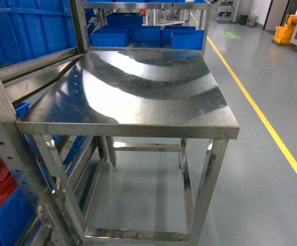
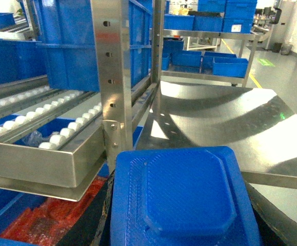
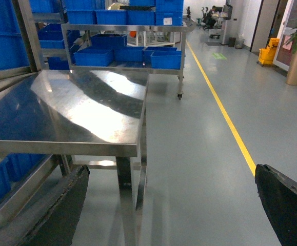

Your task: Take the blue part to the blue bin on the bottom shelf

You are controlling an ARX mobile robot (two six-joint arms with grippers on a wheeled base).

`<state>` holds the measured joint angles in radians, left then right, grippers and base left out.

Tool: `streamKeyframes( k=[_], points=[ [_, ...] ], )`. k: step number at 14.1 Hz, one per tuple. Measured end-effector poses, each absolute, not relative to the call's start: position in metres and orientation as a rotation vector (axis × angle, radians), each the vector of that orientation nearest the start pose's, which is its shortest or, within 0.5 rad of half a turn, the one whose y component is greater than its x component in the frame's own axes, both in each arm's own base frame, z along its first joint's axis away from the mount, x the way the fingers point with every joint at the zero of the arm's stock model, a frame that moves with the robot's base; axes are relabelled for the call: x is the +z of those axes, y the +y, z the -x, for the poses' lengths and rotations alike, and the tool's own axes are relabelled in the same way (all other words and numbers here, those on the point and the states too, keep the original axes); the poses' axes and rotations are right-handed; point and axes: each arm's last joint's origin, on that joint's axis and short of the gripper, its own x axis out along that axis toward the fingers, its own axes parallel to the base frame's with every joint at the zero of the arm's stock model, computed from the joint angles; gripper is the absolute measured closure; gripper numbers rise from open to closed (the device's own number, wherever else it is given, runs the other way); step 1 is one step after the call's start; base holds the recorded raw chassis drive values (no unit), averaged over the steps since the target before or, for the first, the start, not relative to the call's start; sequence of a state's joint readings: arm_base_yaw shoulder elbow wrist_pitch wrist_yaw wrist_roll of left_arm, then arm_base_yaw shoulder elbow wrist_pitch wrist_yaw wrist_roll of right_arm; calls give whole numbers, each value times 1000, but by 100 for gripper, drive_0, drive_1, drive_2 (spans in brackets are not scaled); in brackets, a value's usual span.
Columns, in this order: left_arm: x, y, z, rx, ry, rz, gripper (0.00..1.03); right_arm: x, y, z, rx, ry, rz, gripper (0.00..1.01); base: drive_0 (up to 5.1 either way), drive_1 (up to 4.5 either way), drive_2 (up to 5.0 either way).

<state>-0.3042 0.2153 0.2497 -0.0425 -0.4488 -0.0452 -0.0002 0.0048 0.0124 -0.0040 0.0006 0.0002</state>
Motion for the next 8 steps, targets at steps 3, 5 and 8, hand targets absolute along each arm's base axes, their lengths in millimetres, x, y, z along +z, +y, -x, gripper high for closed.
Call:
streamKeyframes(
  k=[3,5,8],
  points=[
    [228,-18,-98,145,4,42,59,167,0,-97,-1,-1,-1,3,-484,254,254],
    [228,-18,-98,146,3,43,59,167,0,-97,-1,-4,-1,3,-495,242,242],
    [228,-18,-98,146,2,43,59,167,0,-97,-1,-2,-1,3,-487,249,249]
  ],
)
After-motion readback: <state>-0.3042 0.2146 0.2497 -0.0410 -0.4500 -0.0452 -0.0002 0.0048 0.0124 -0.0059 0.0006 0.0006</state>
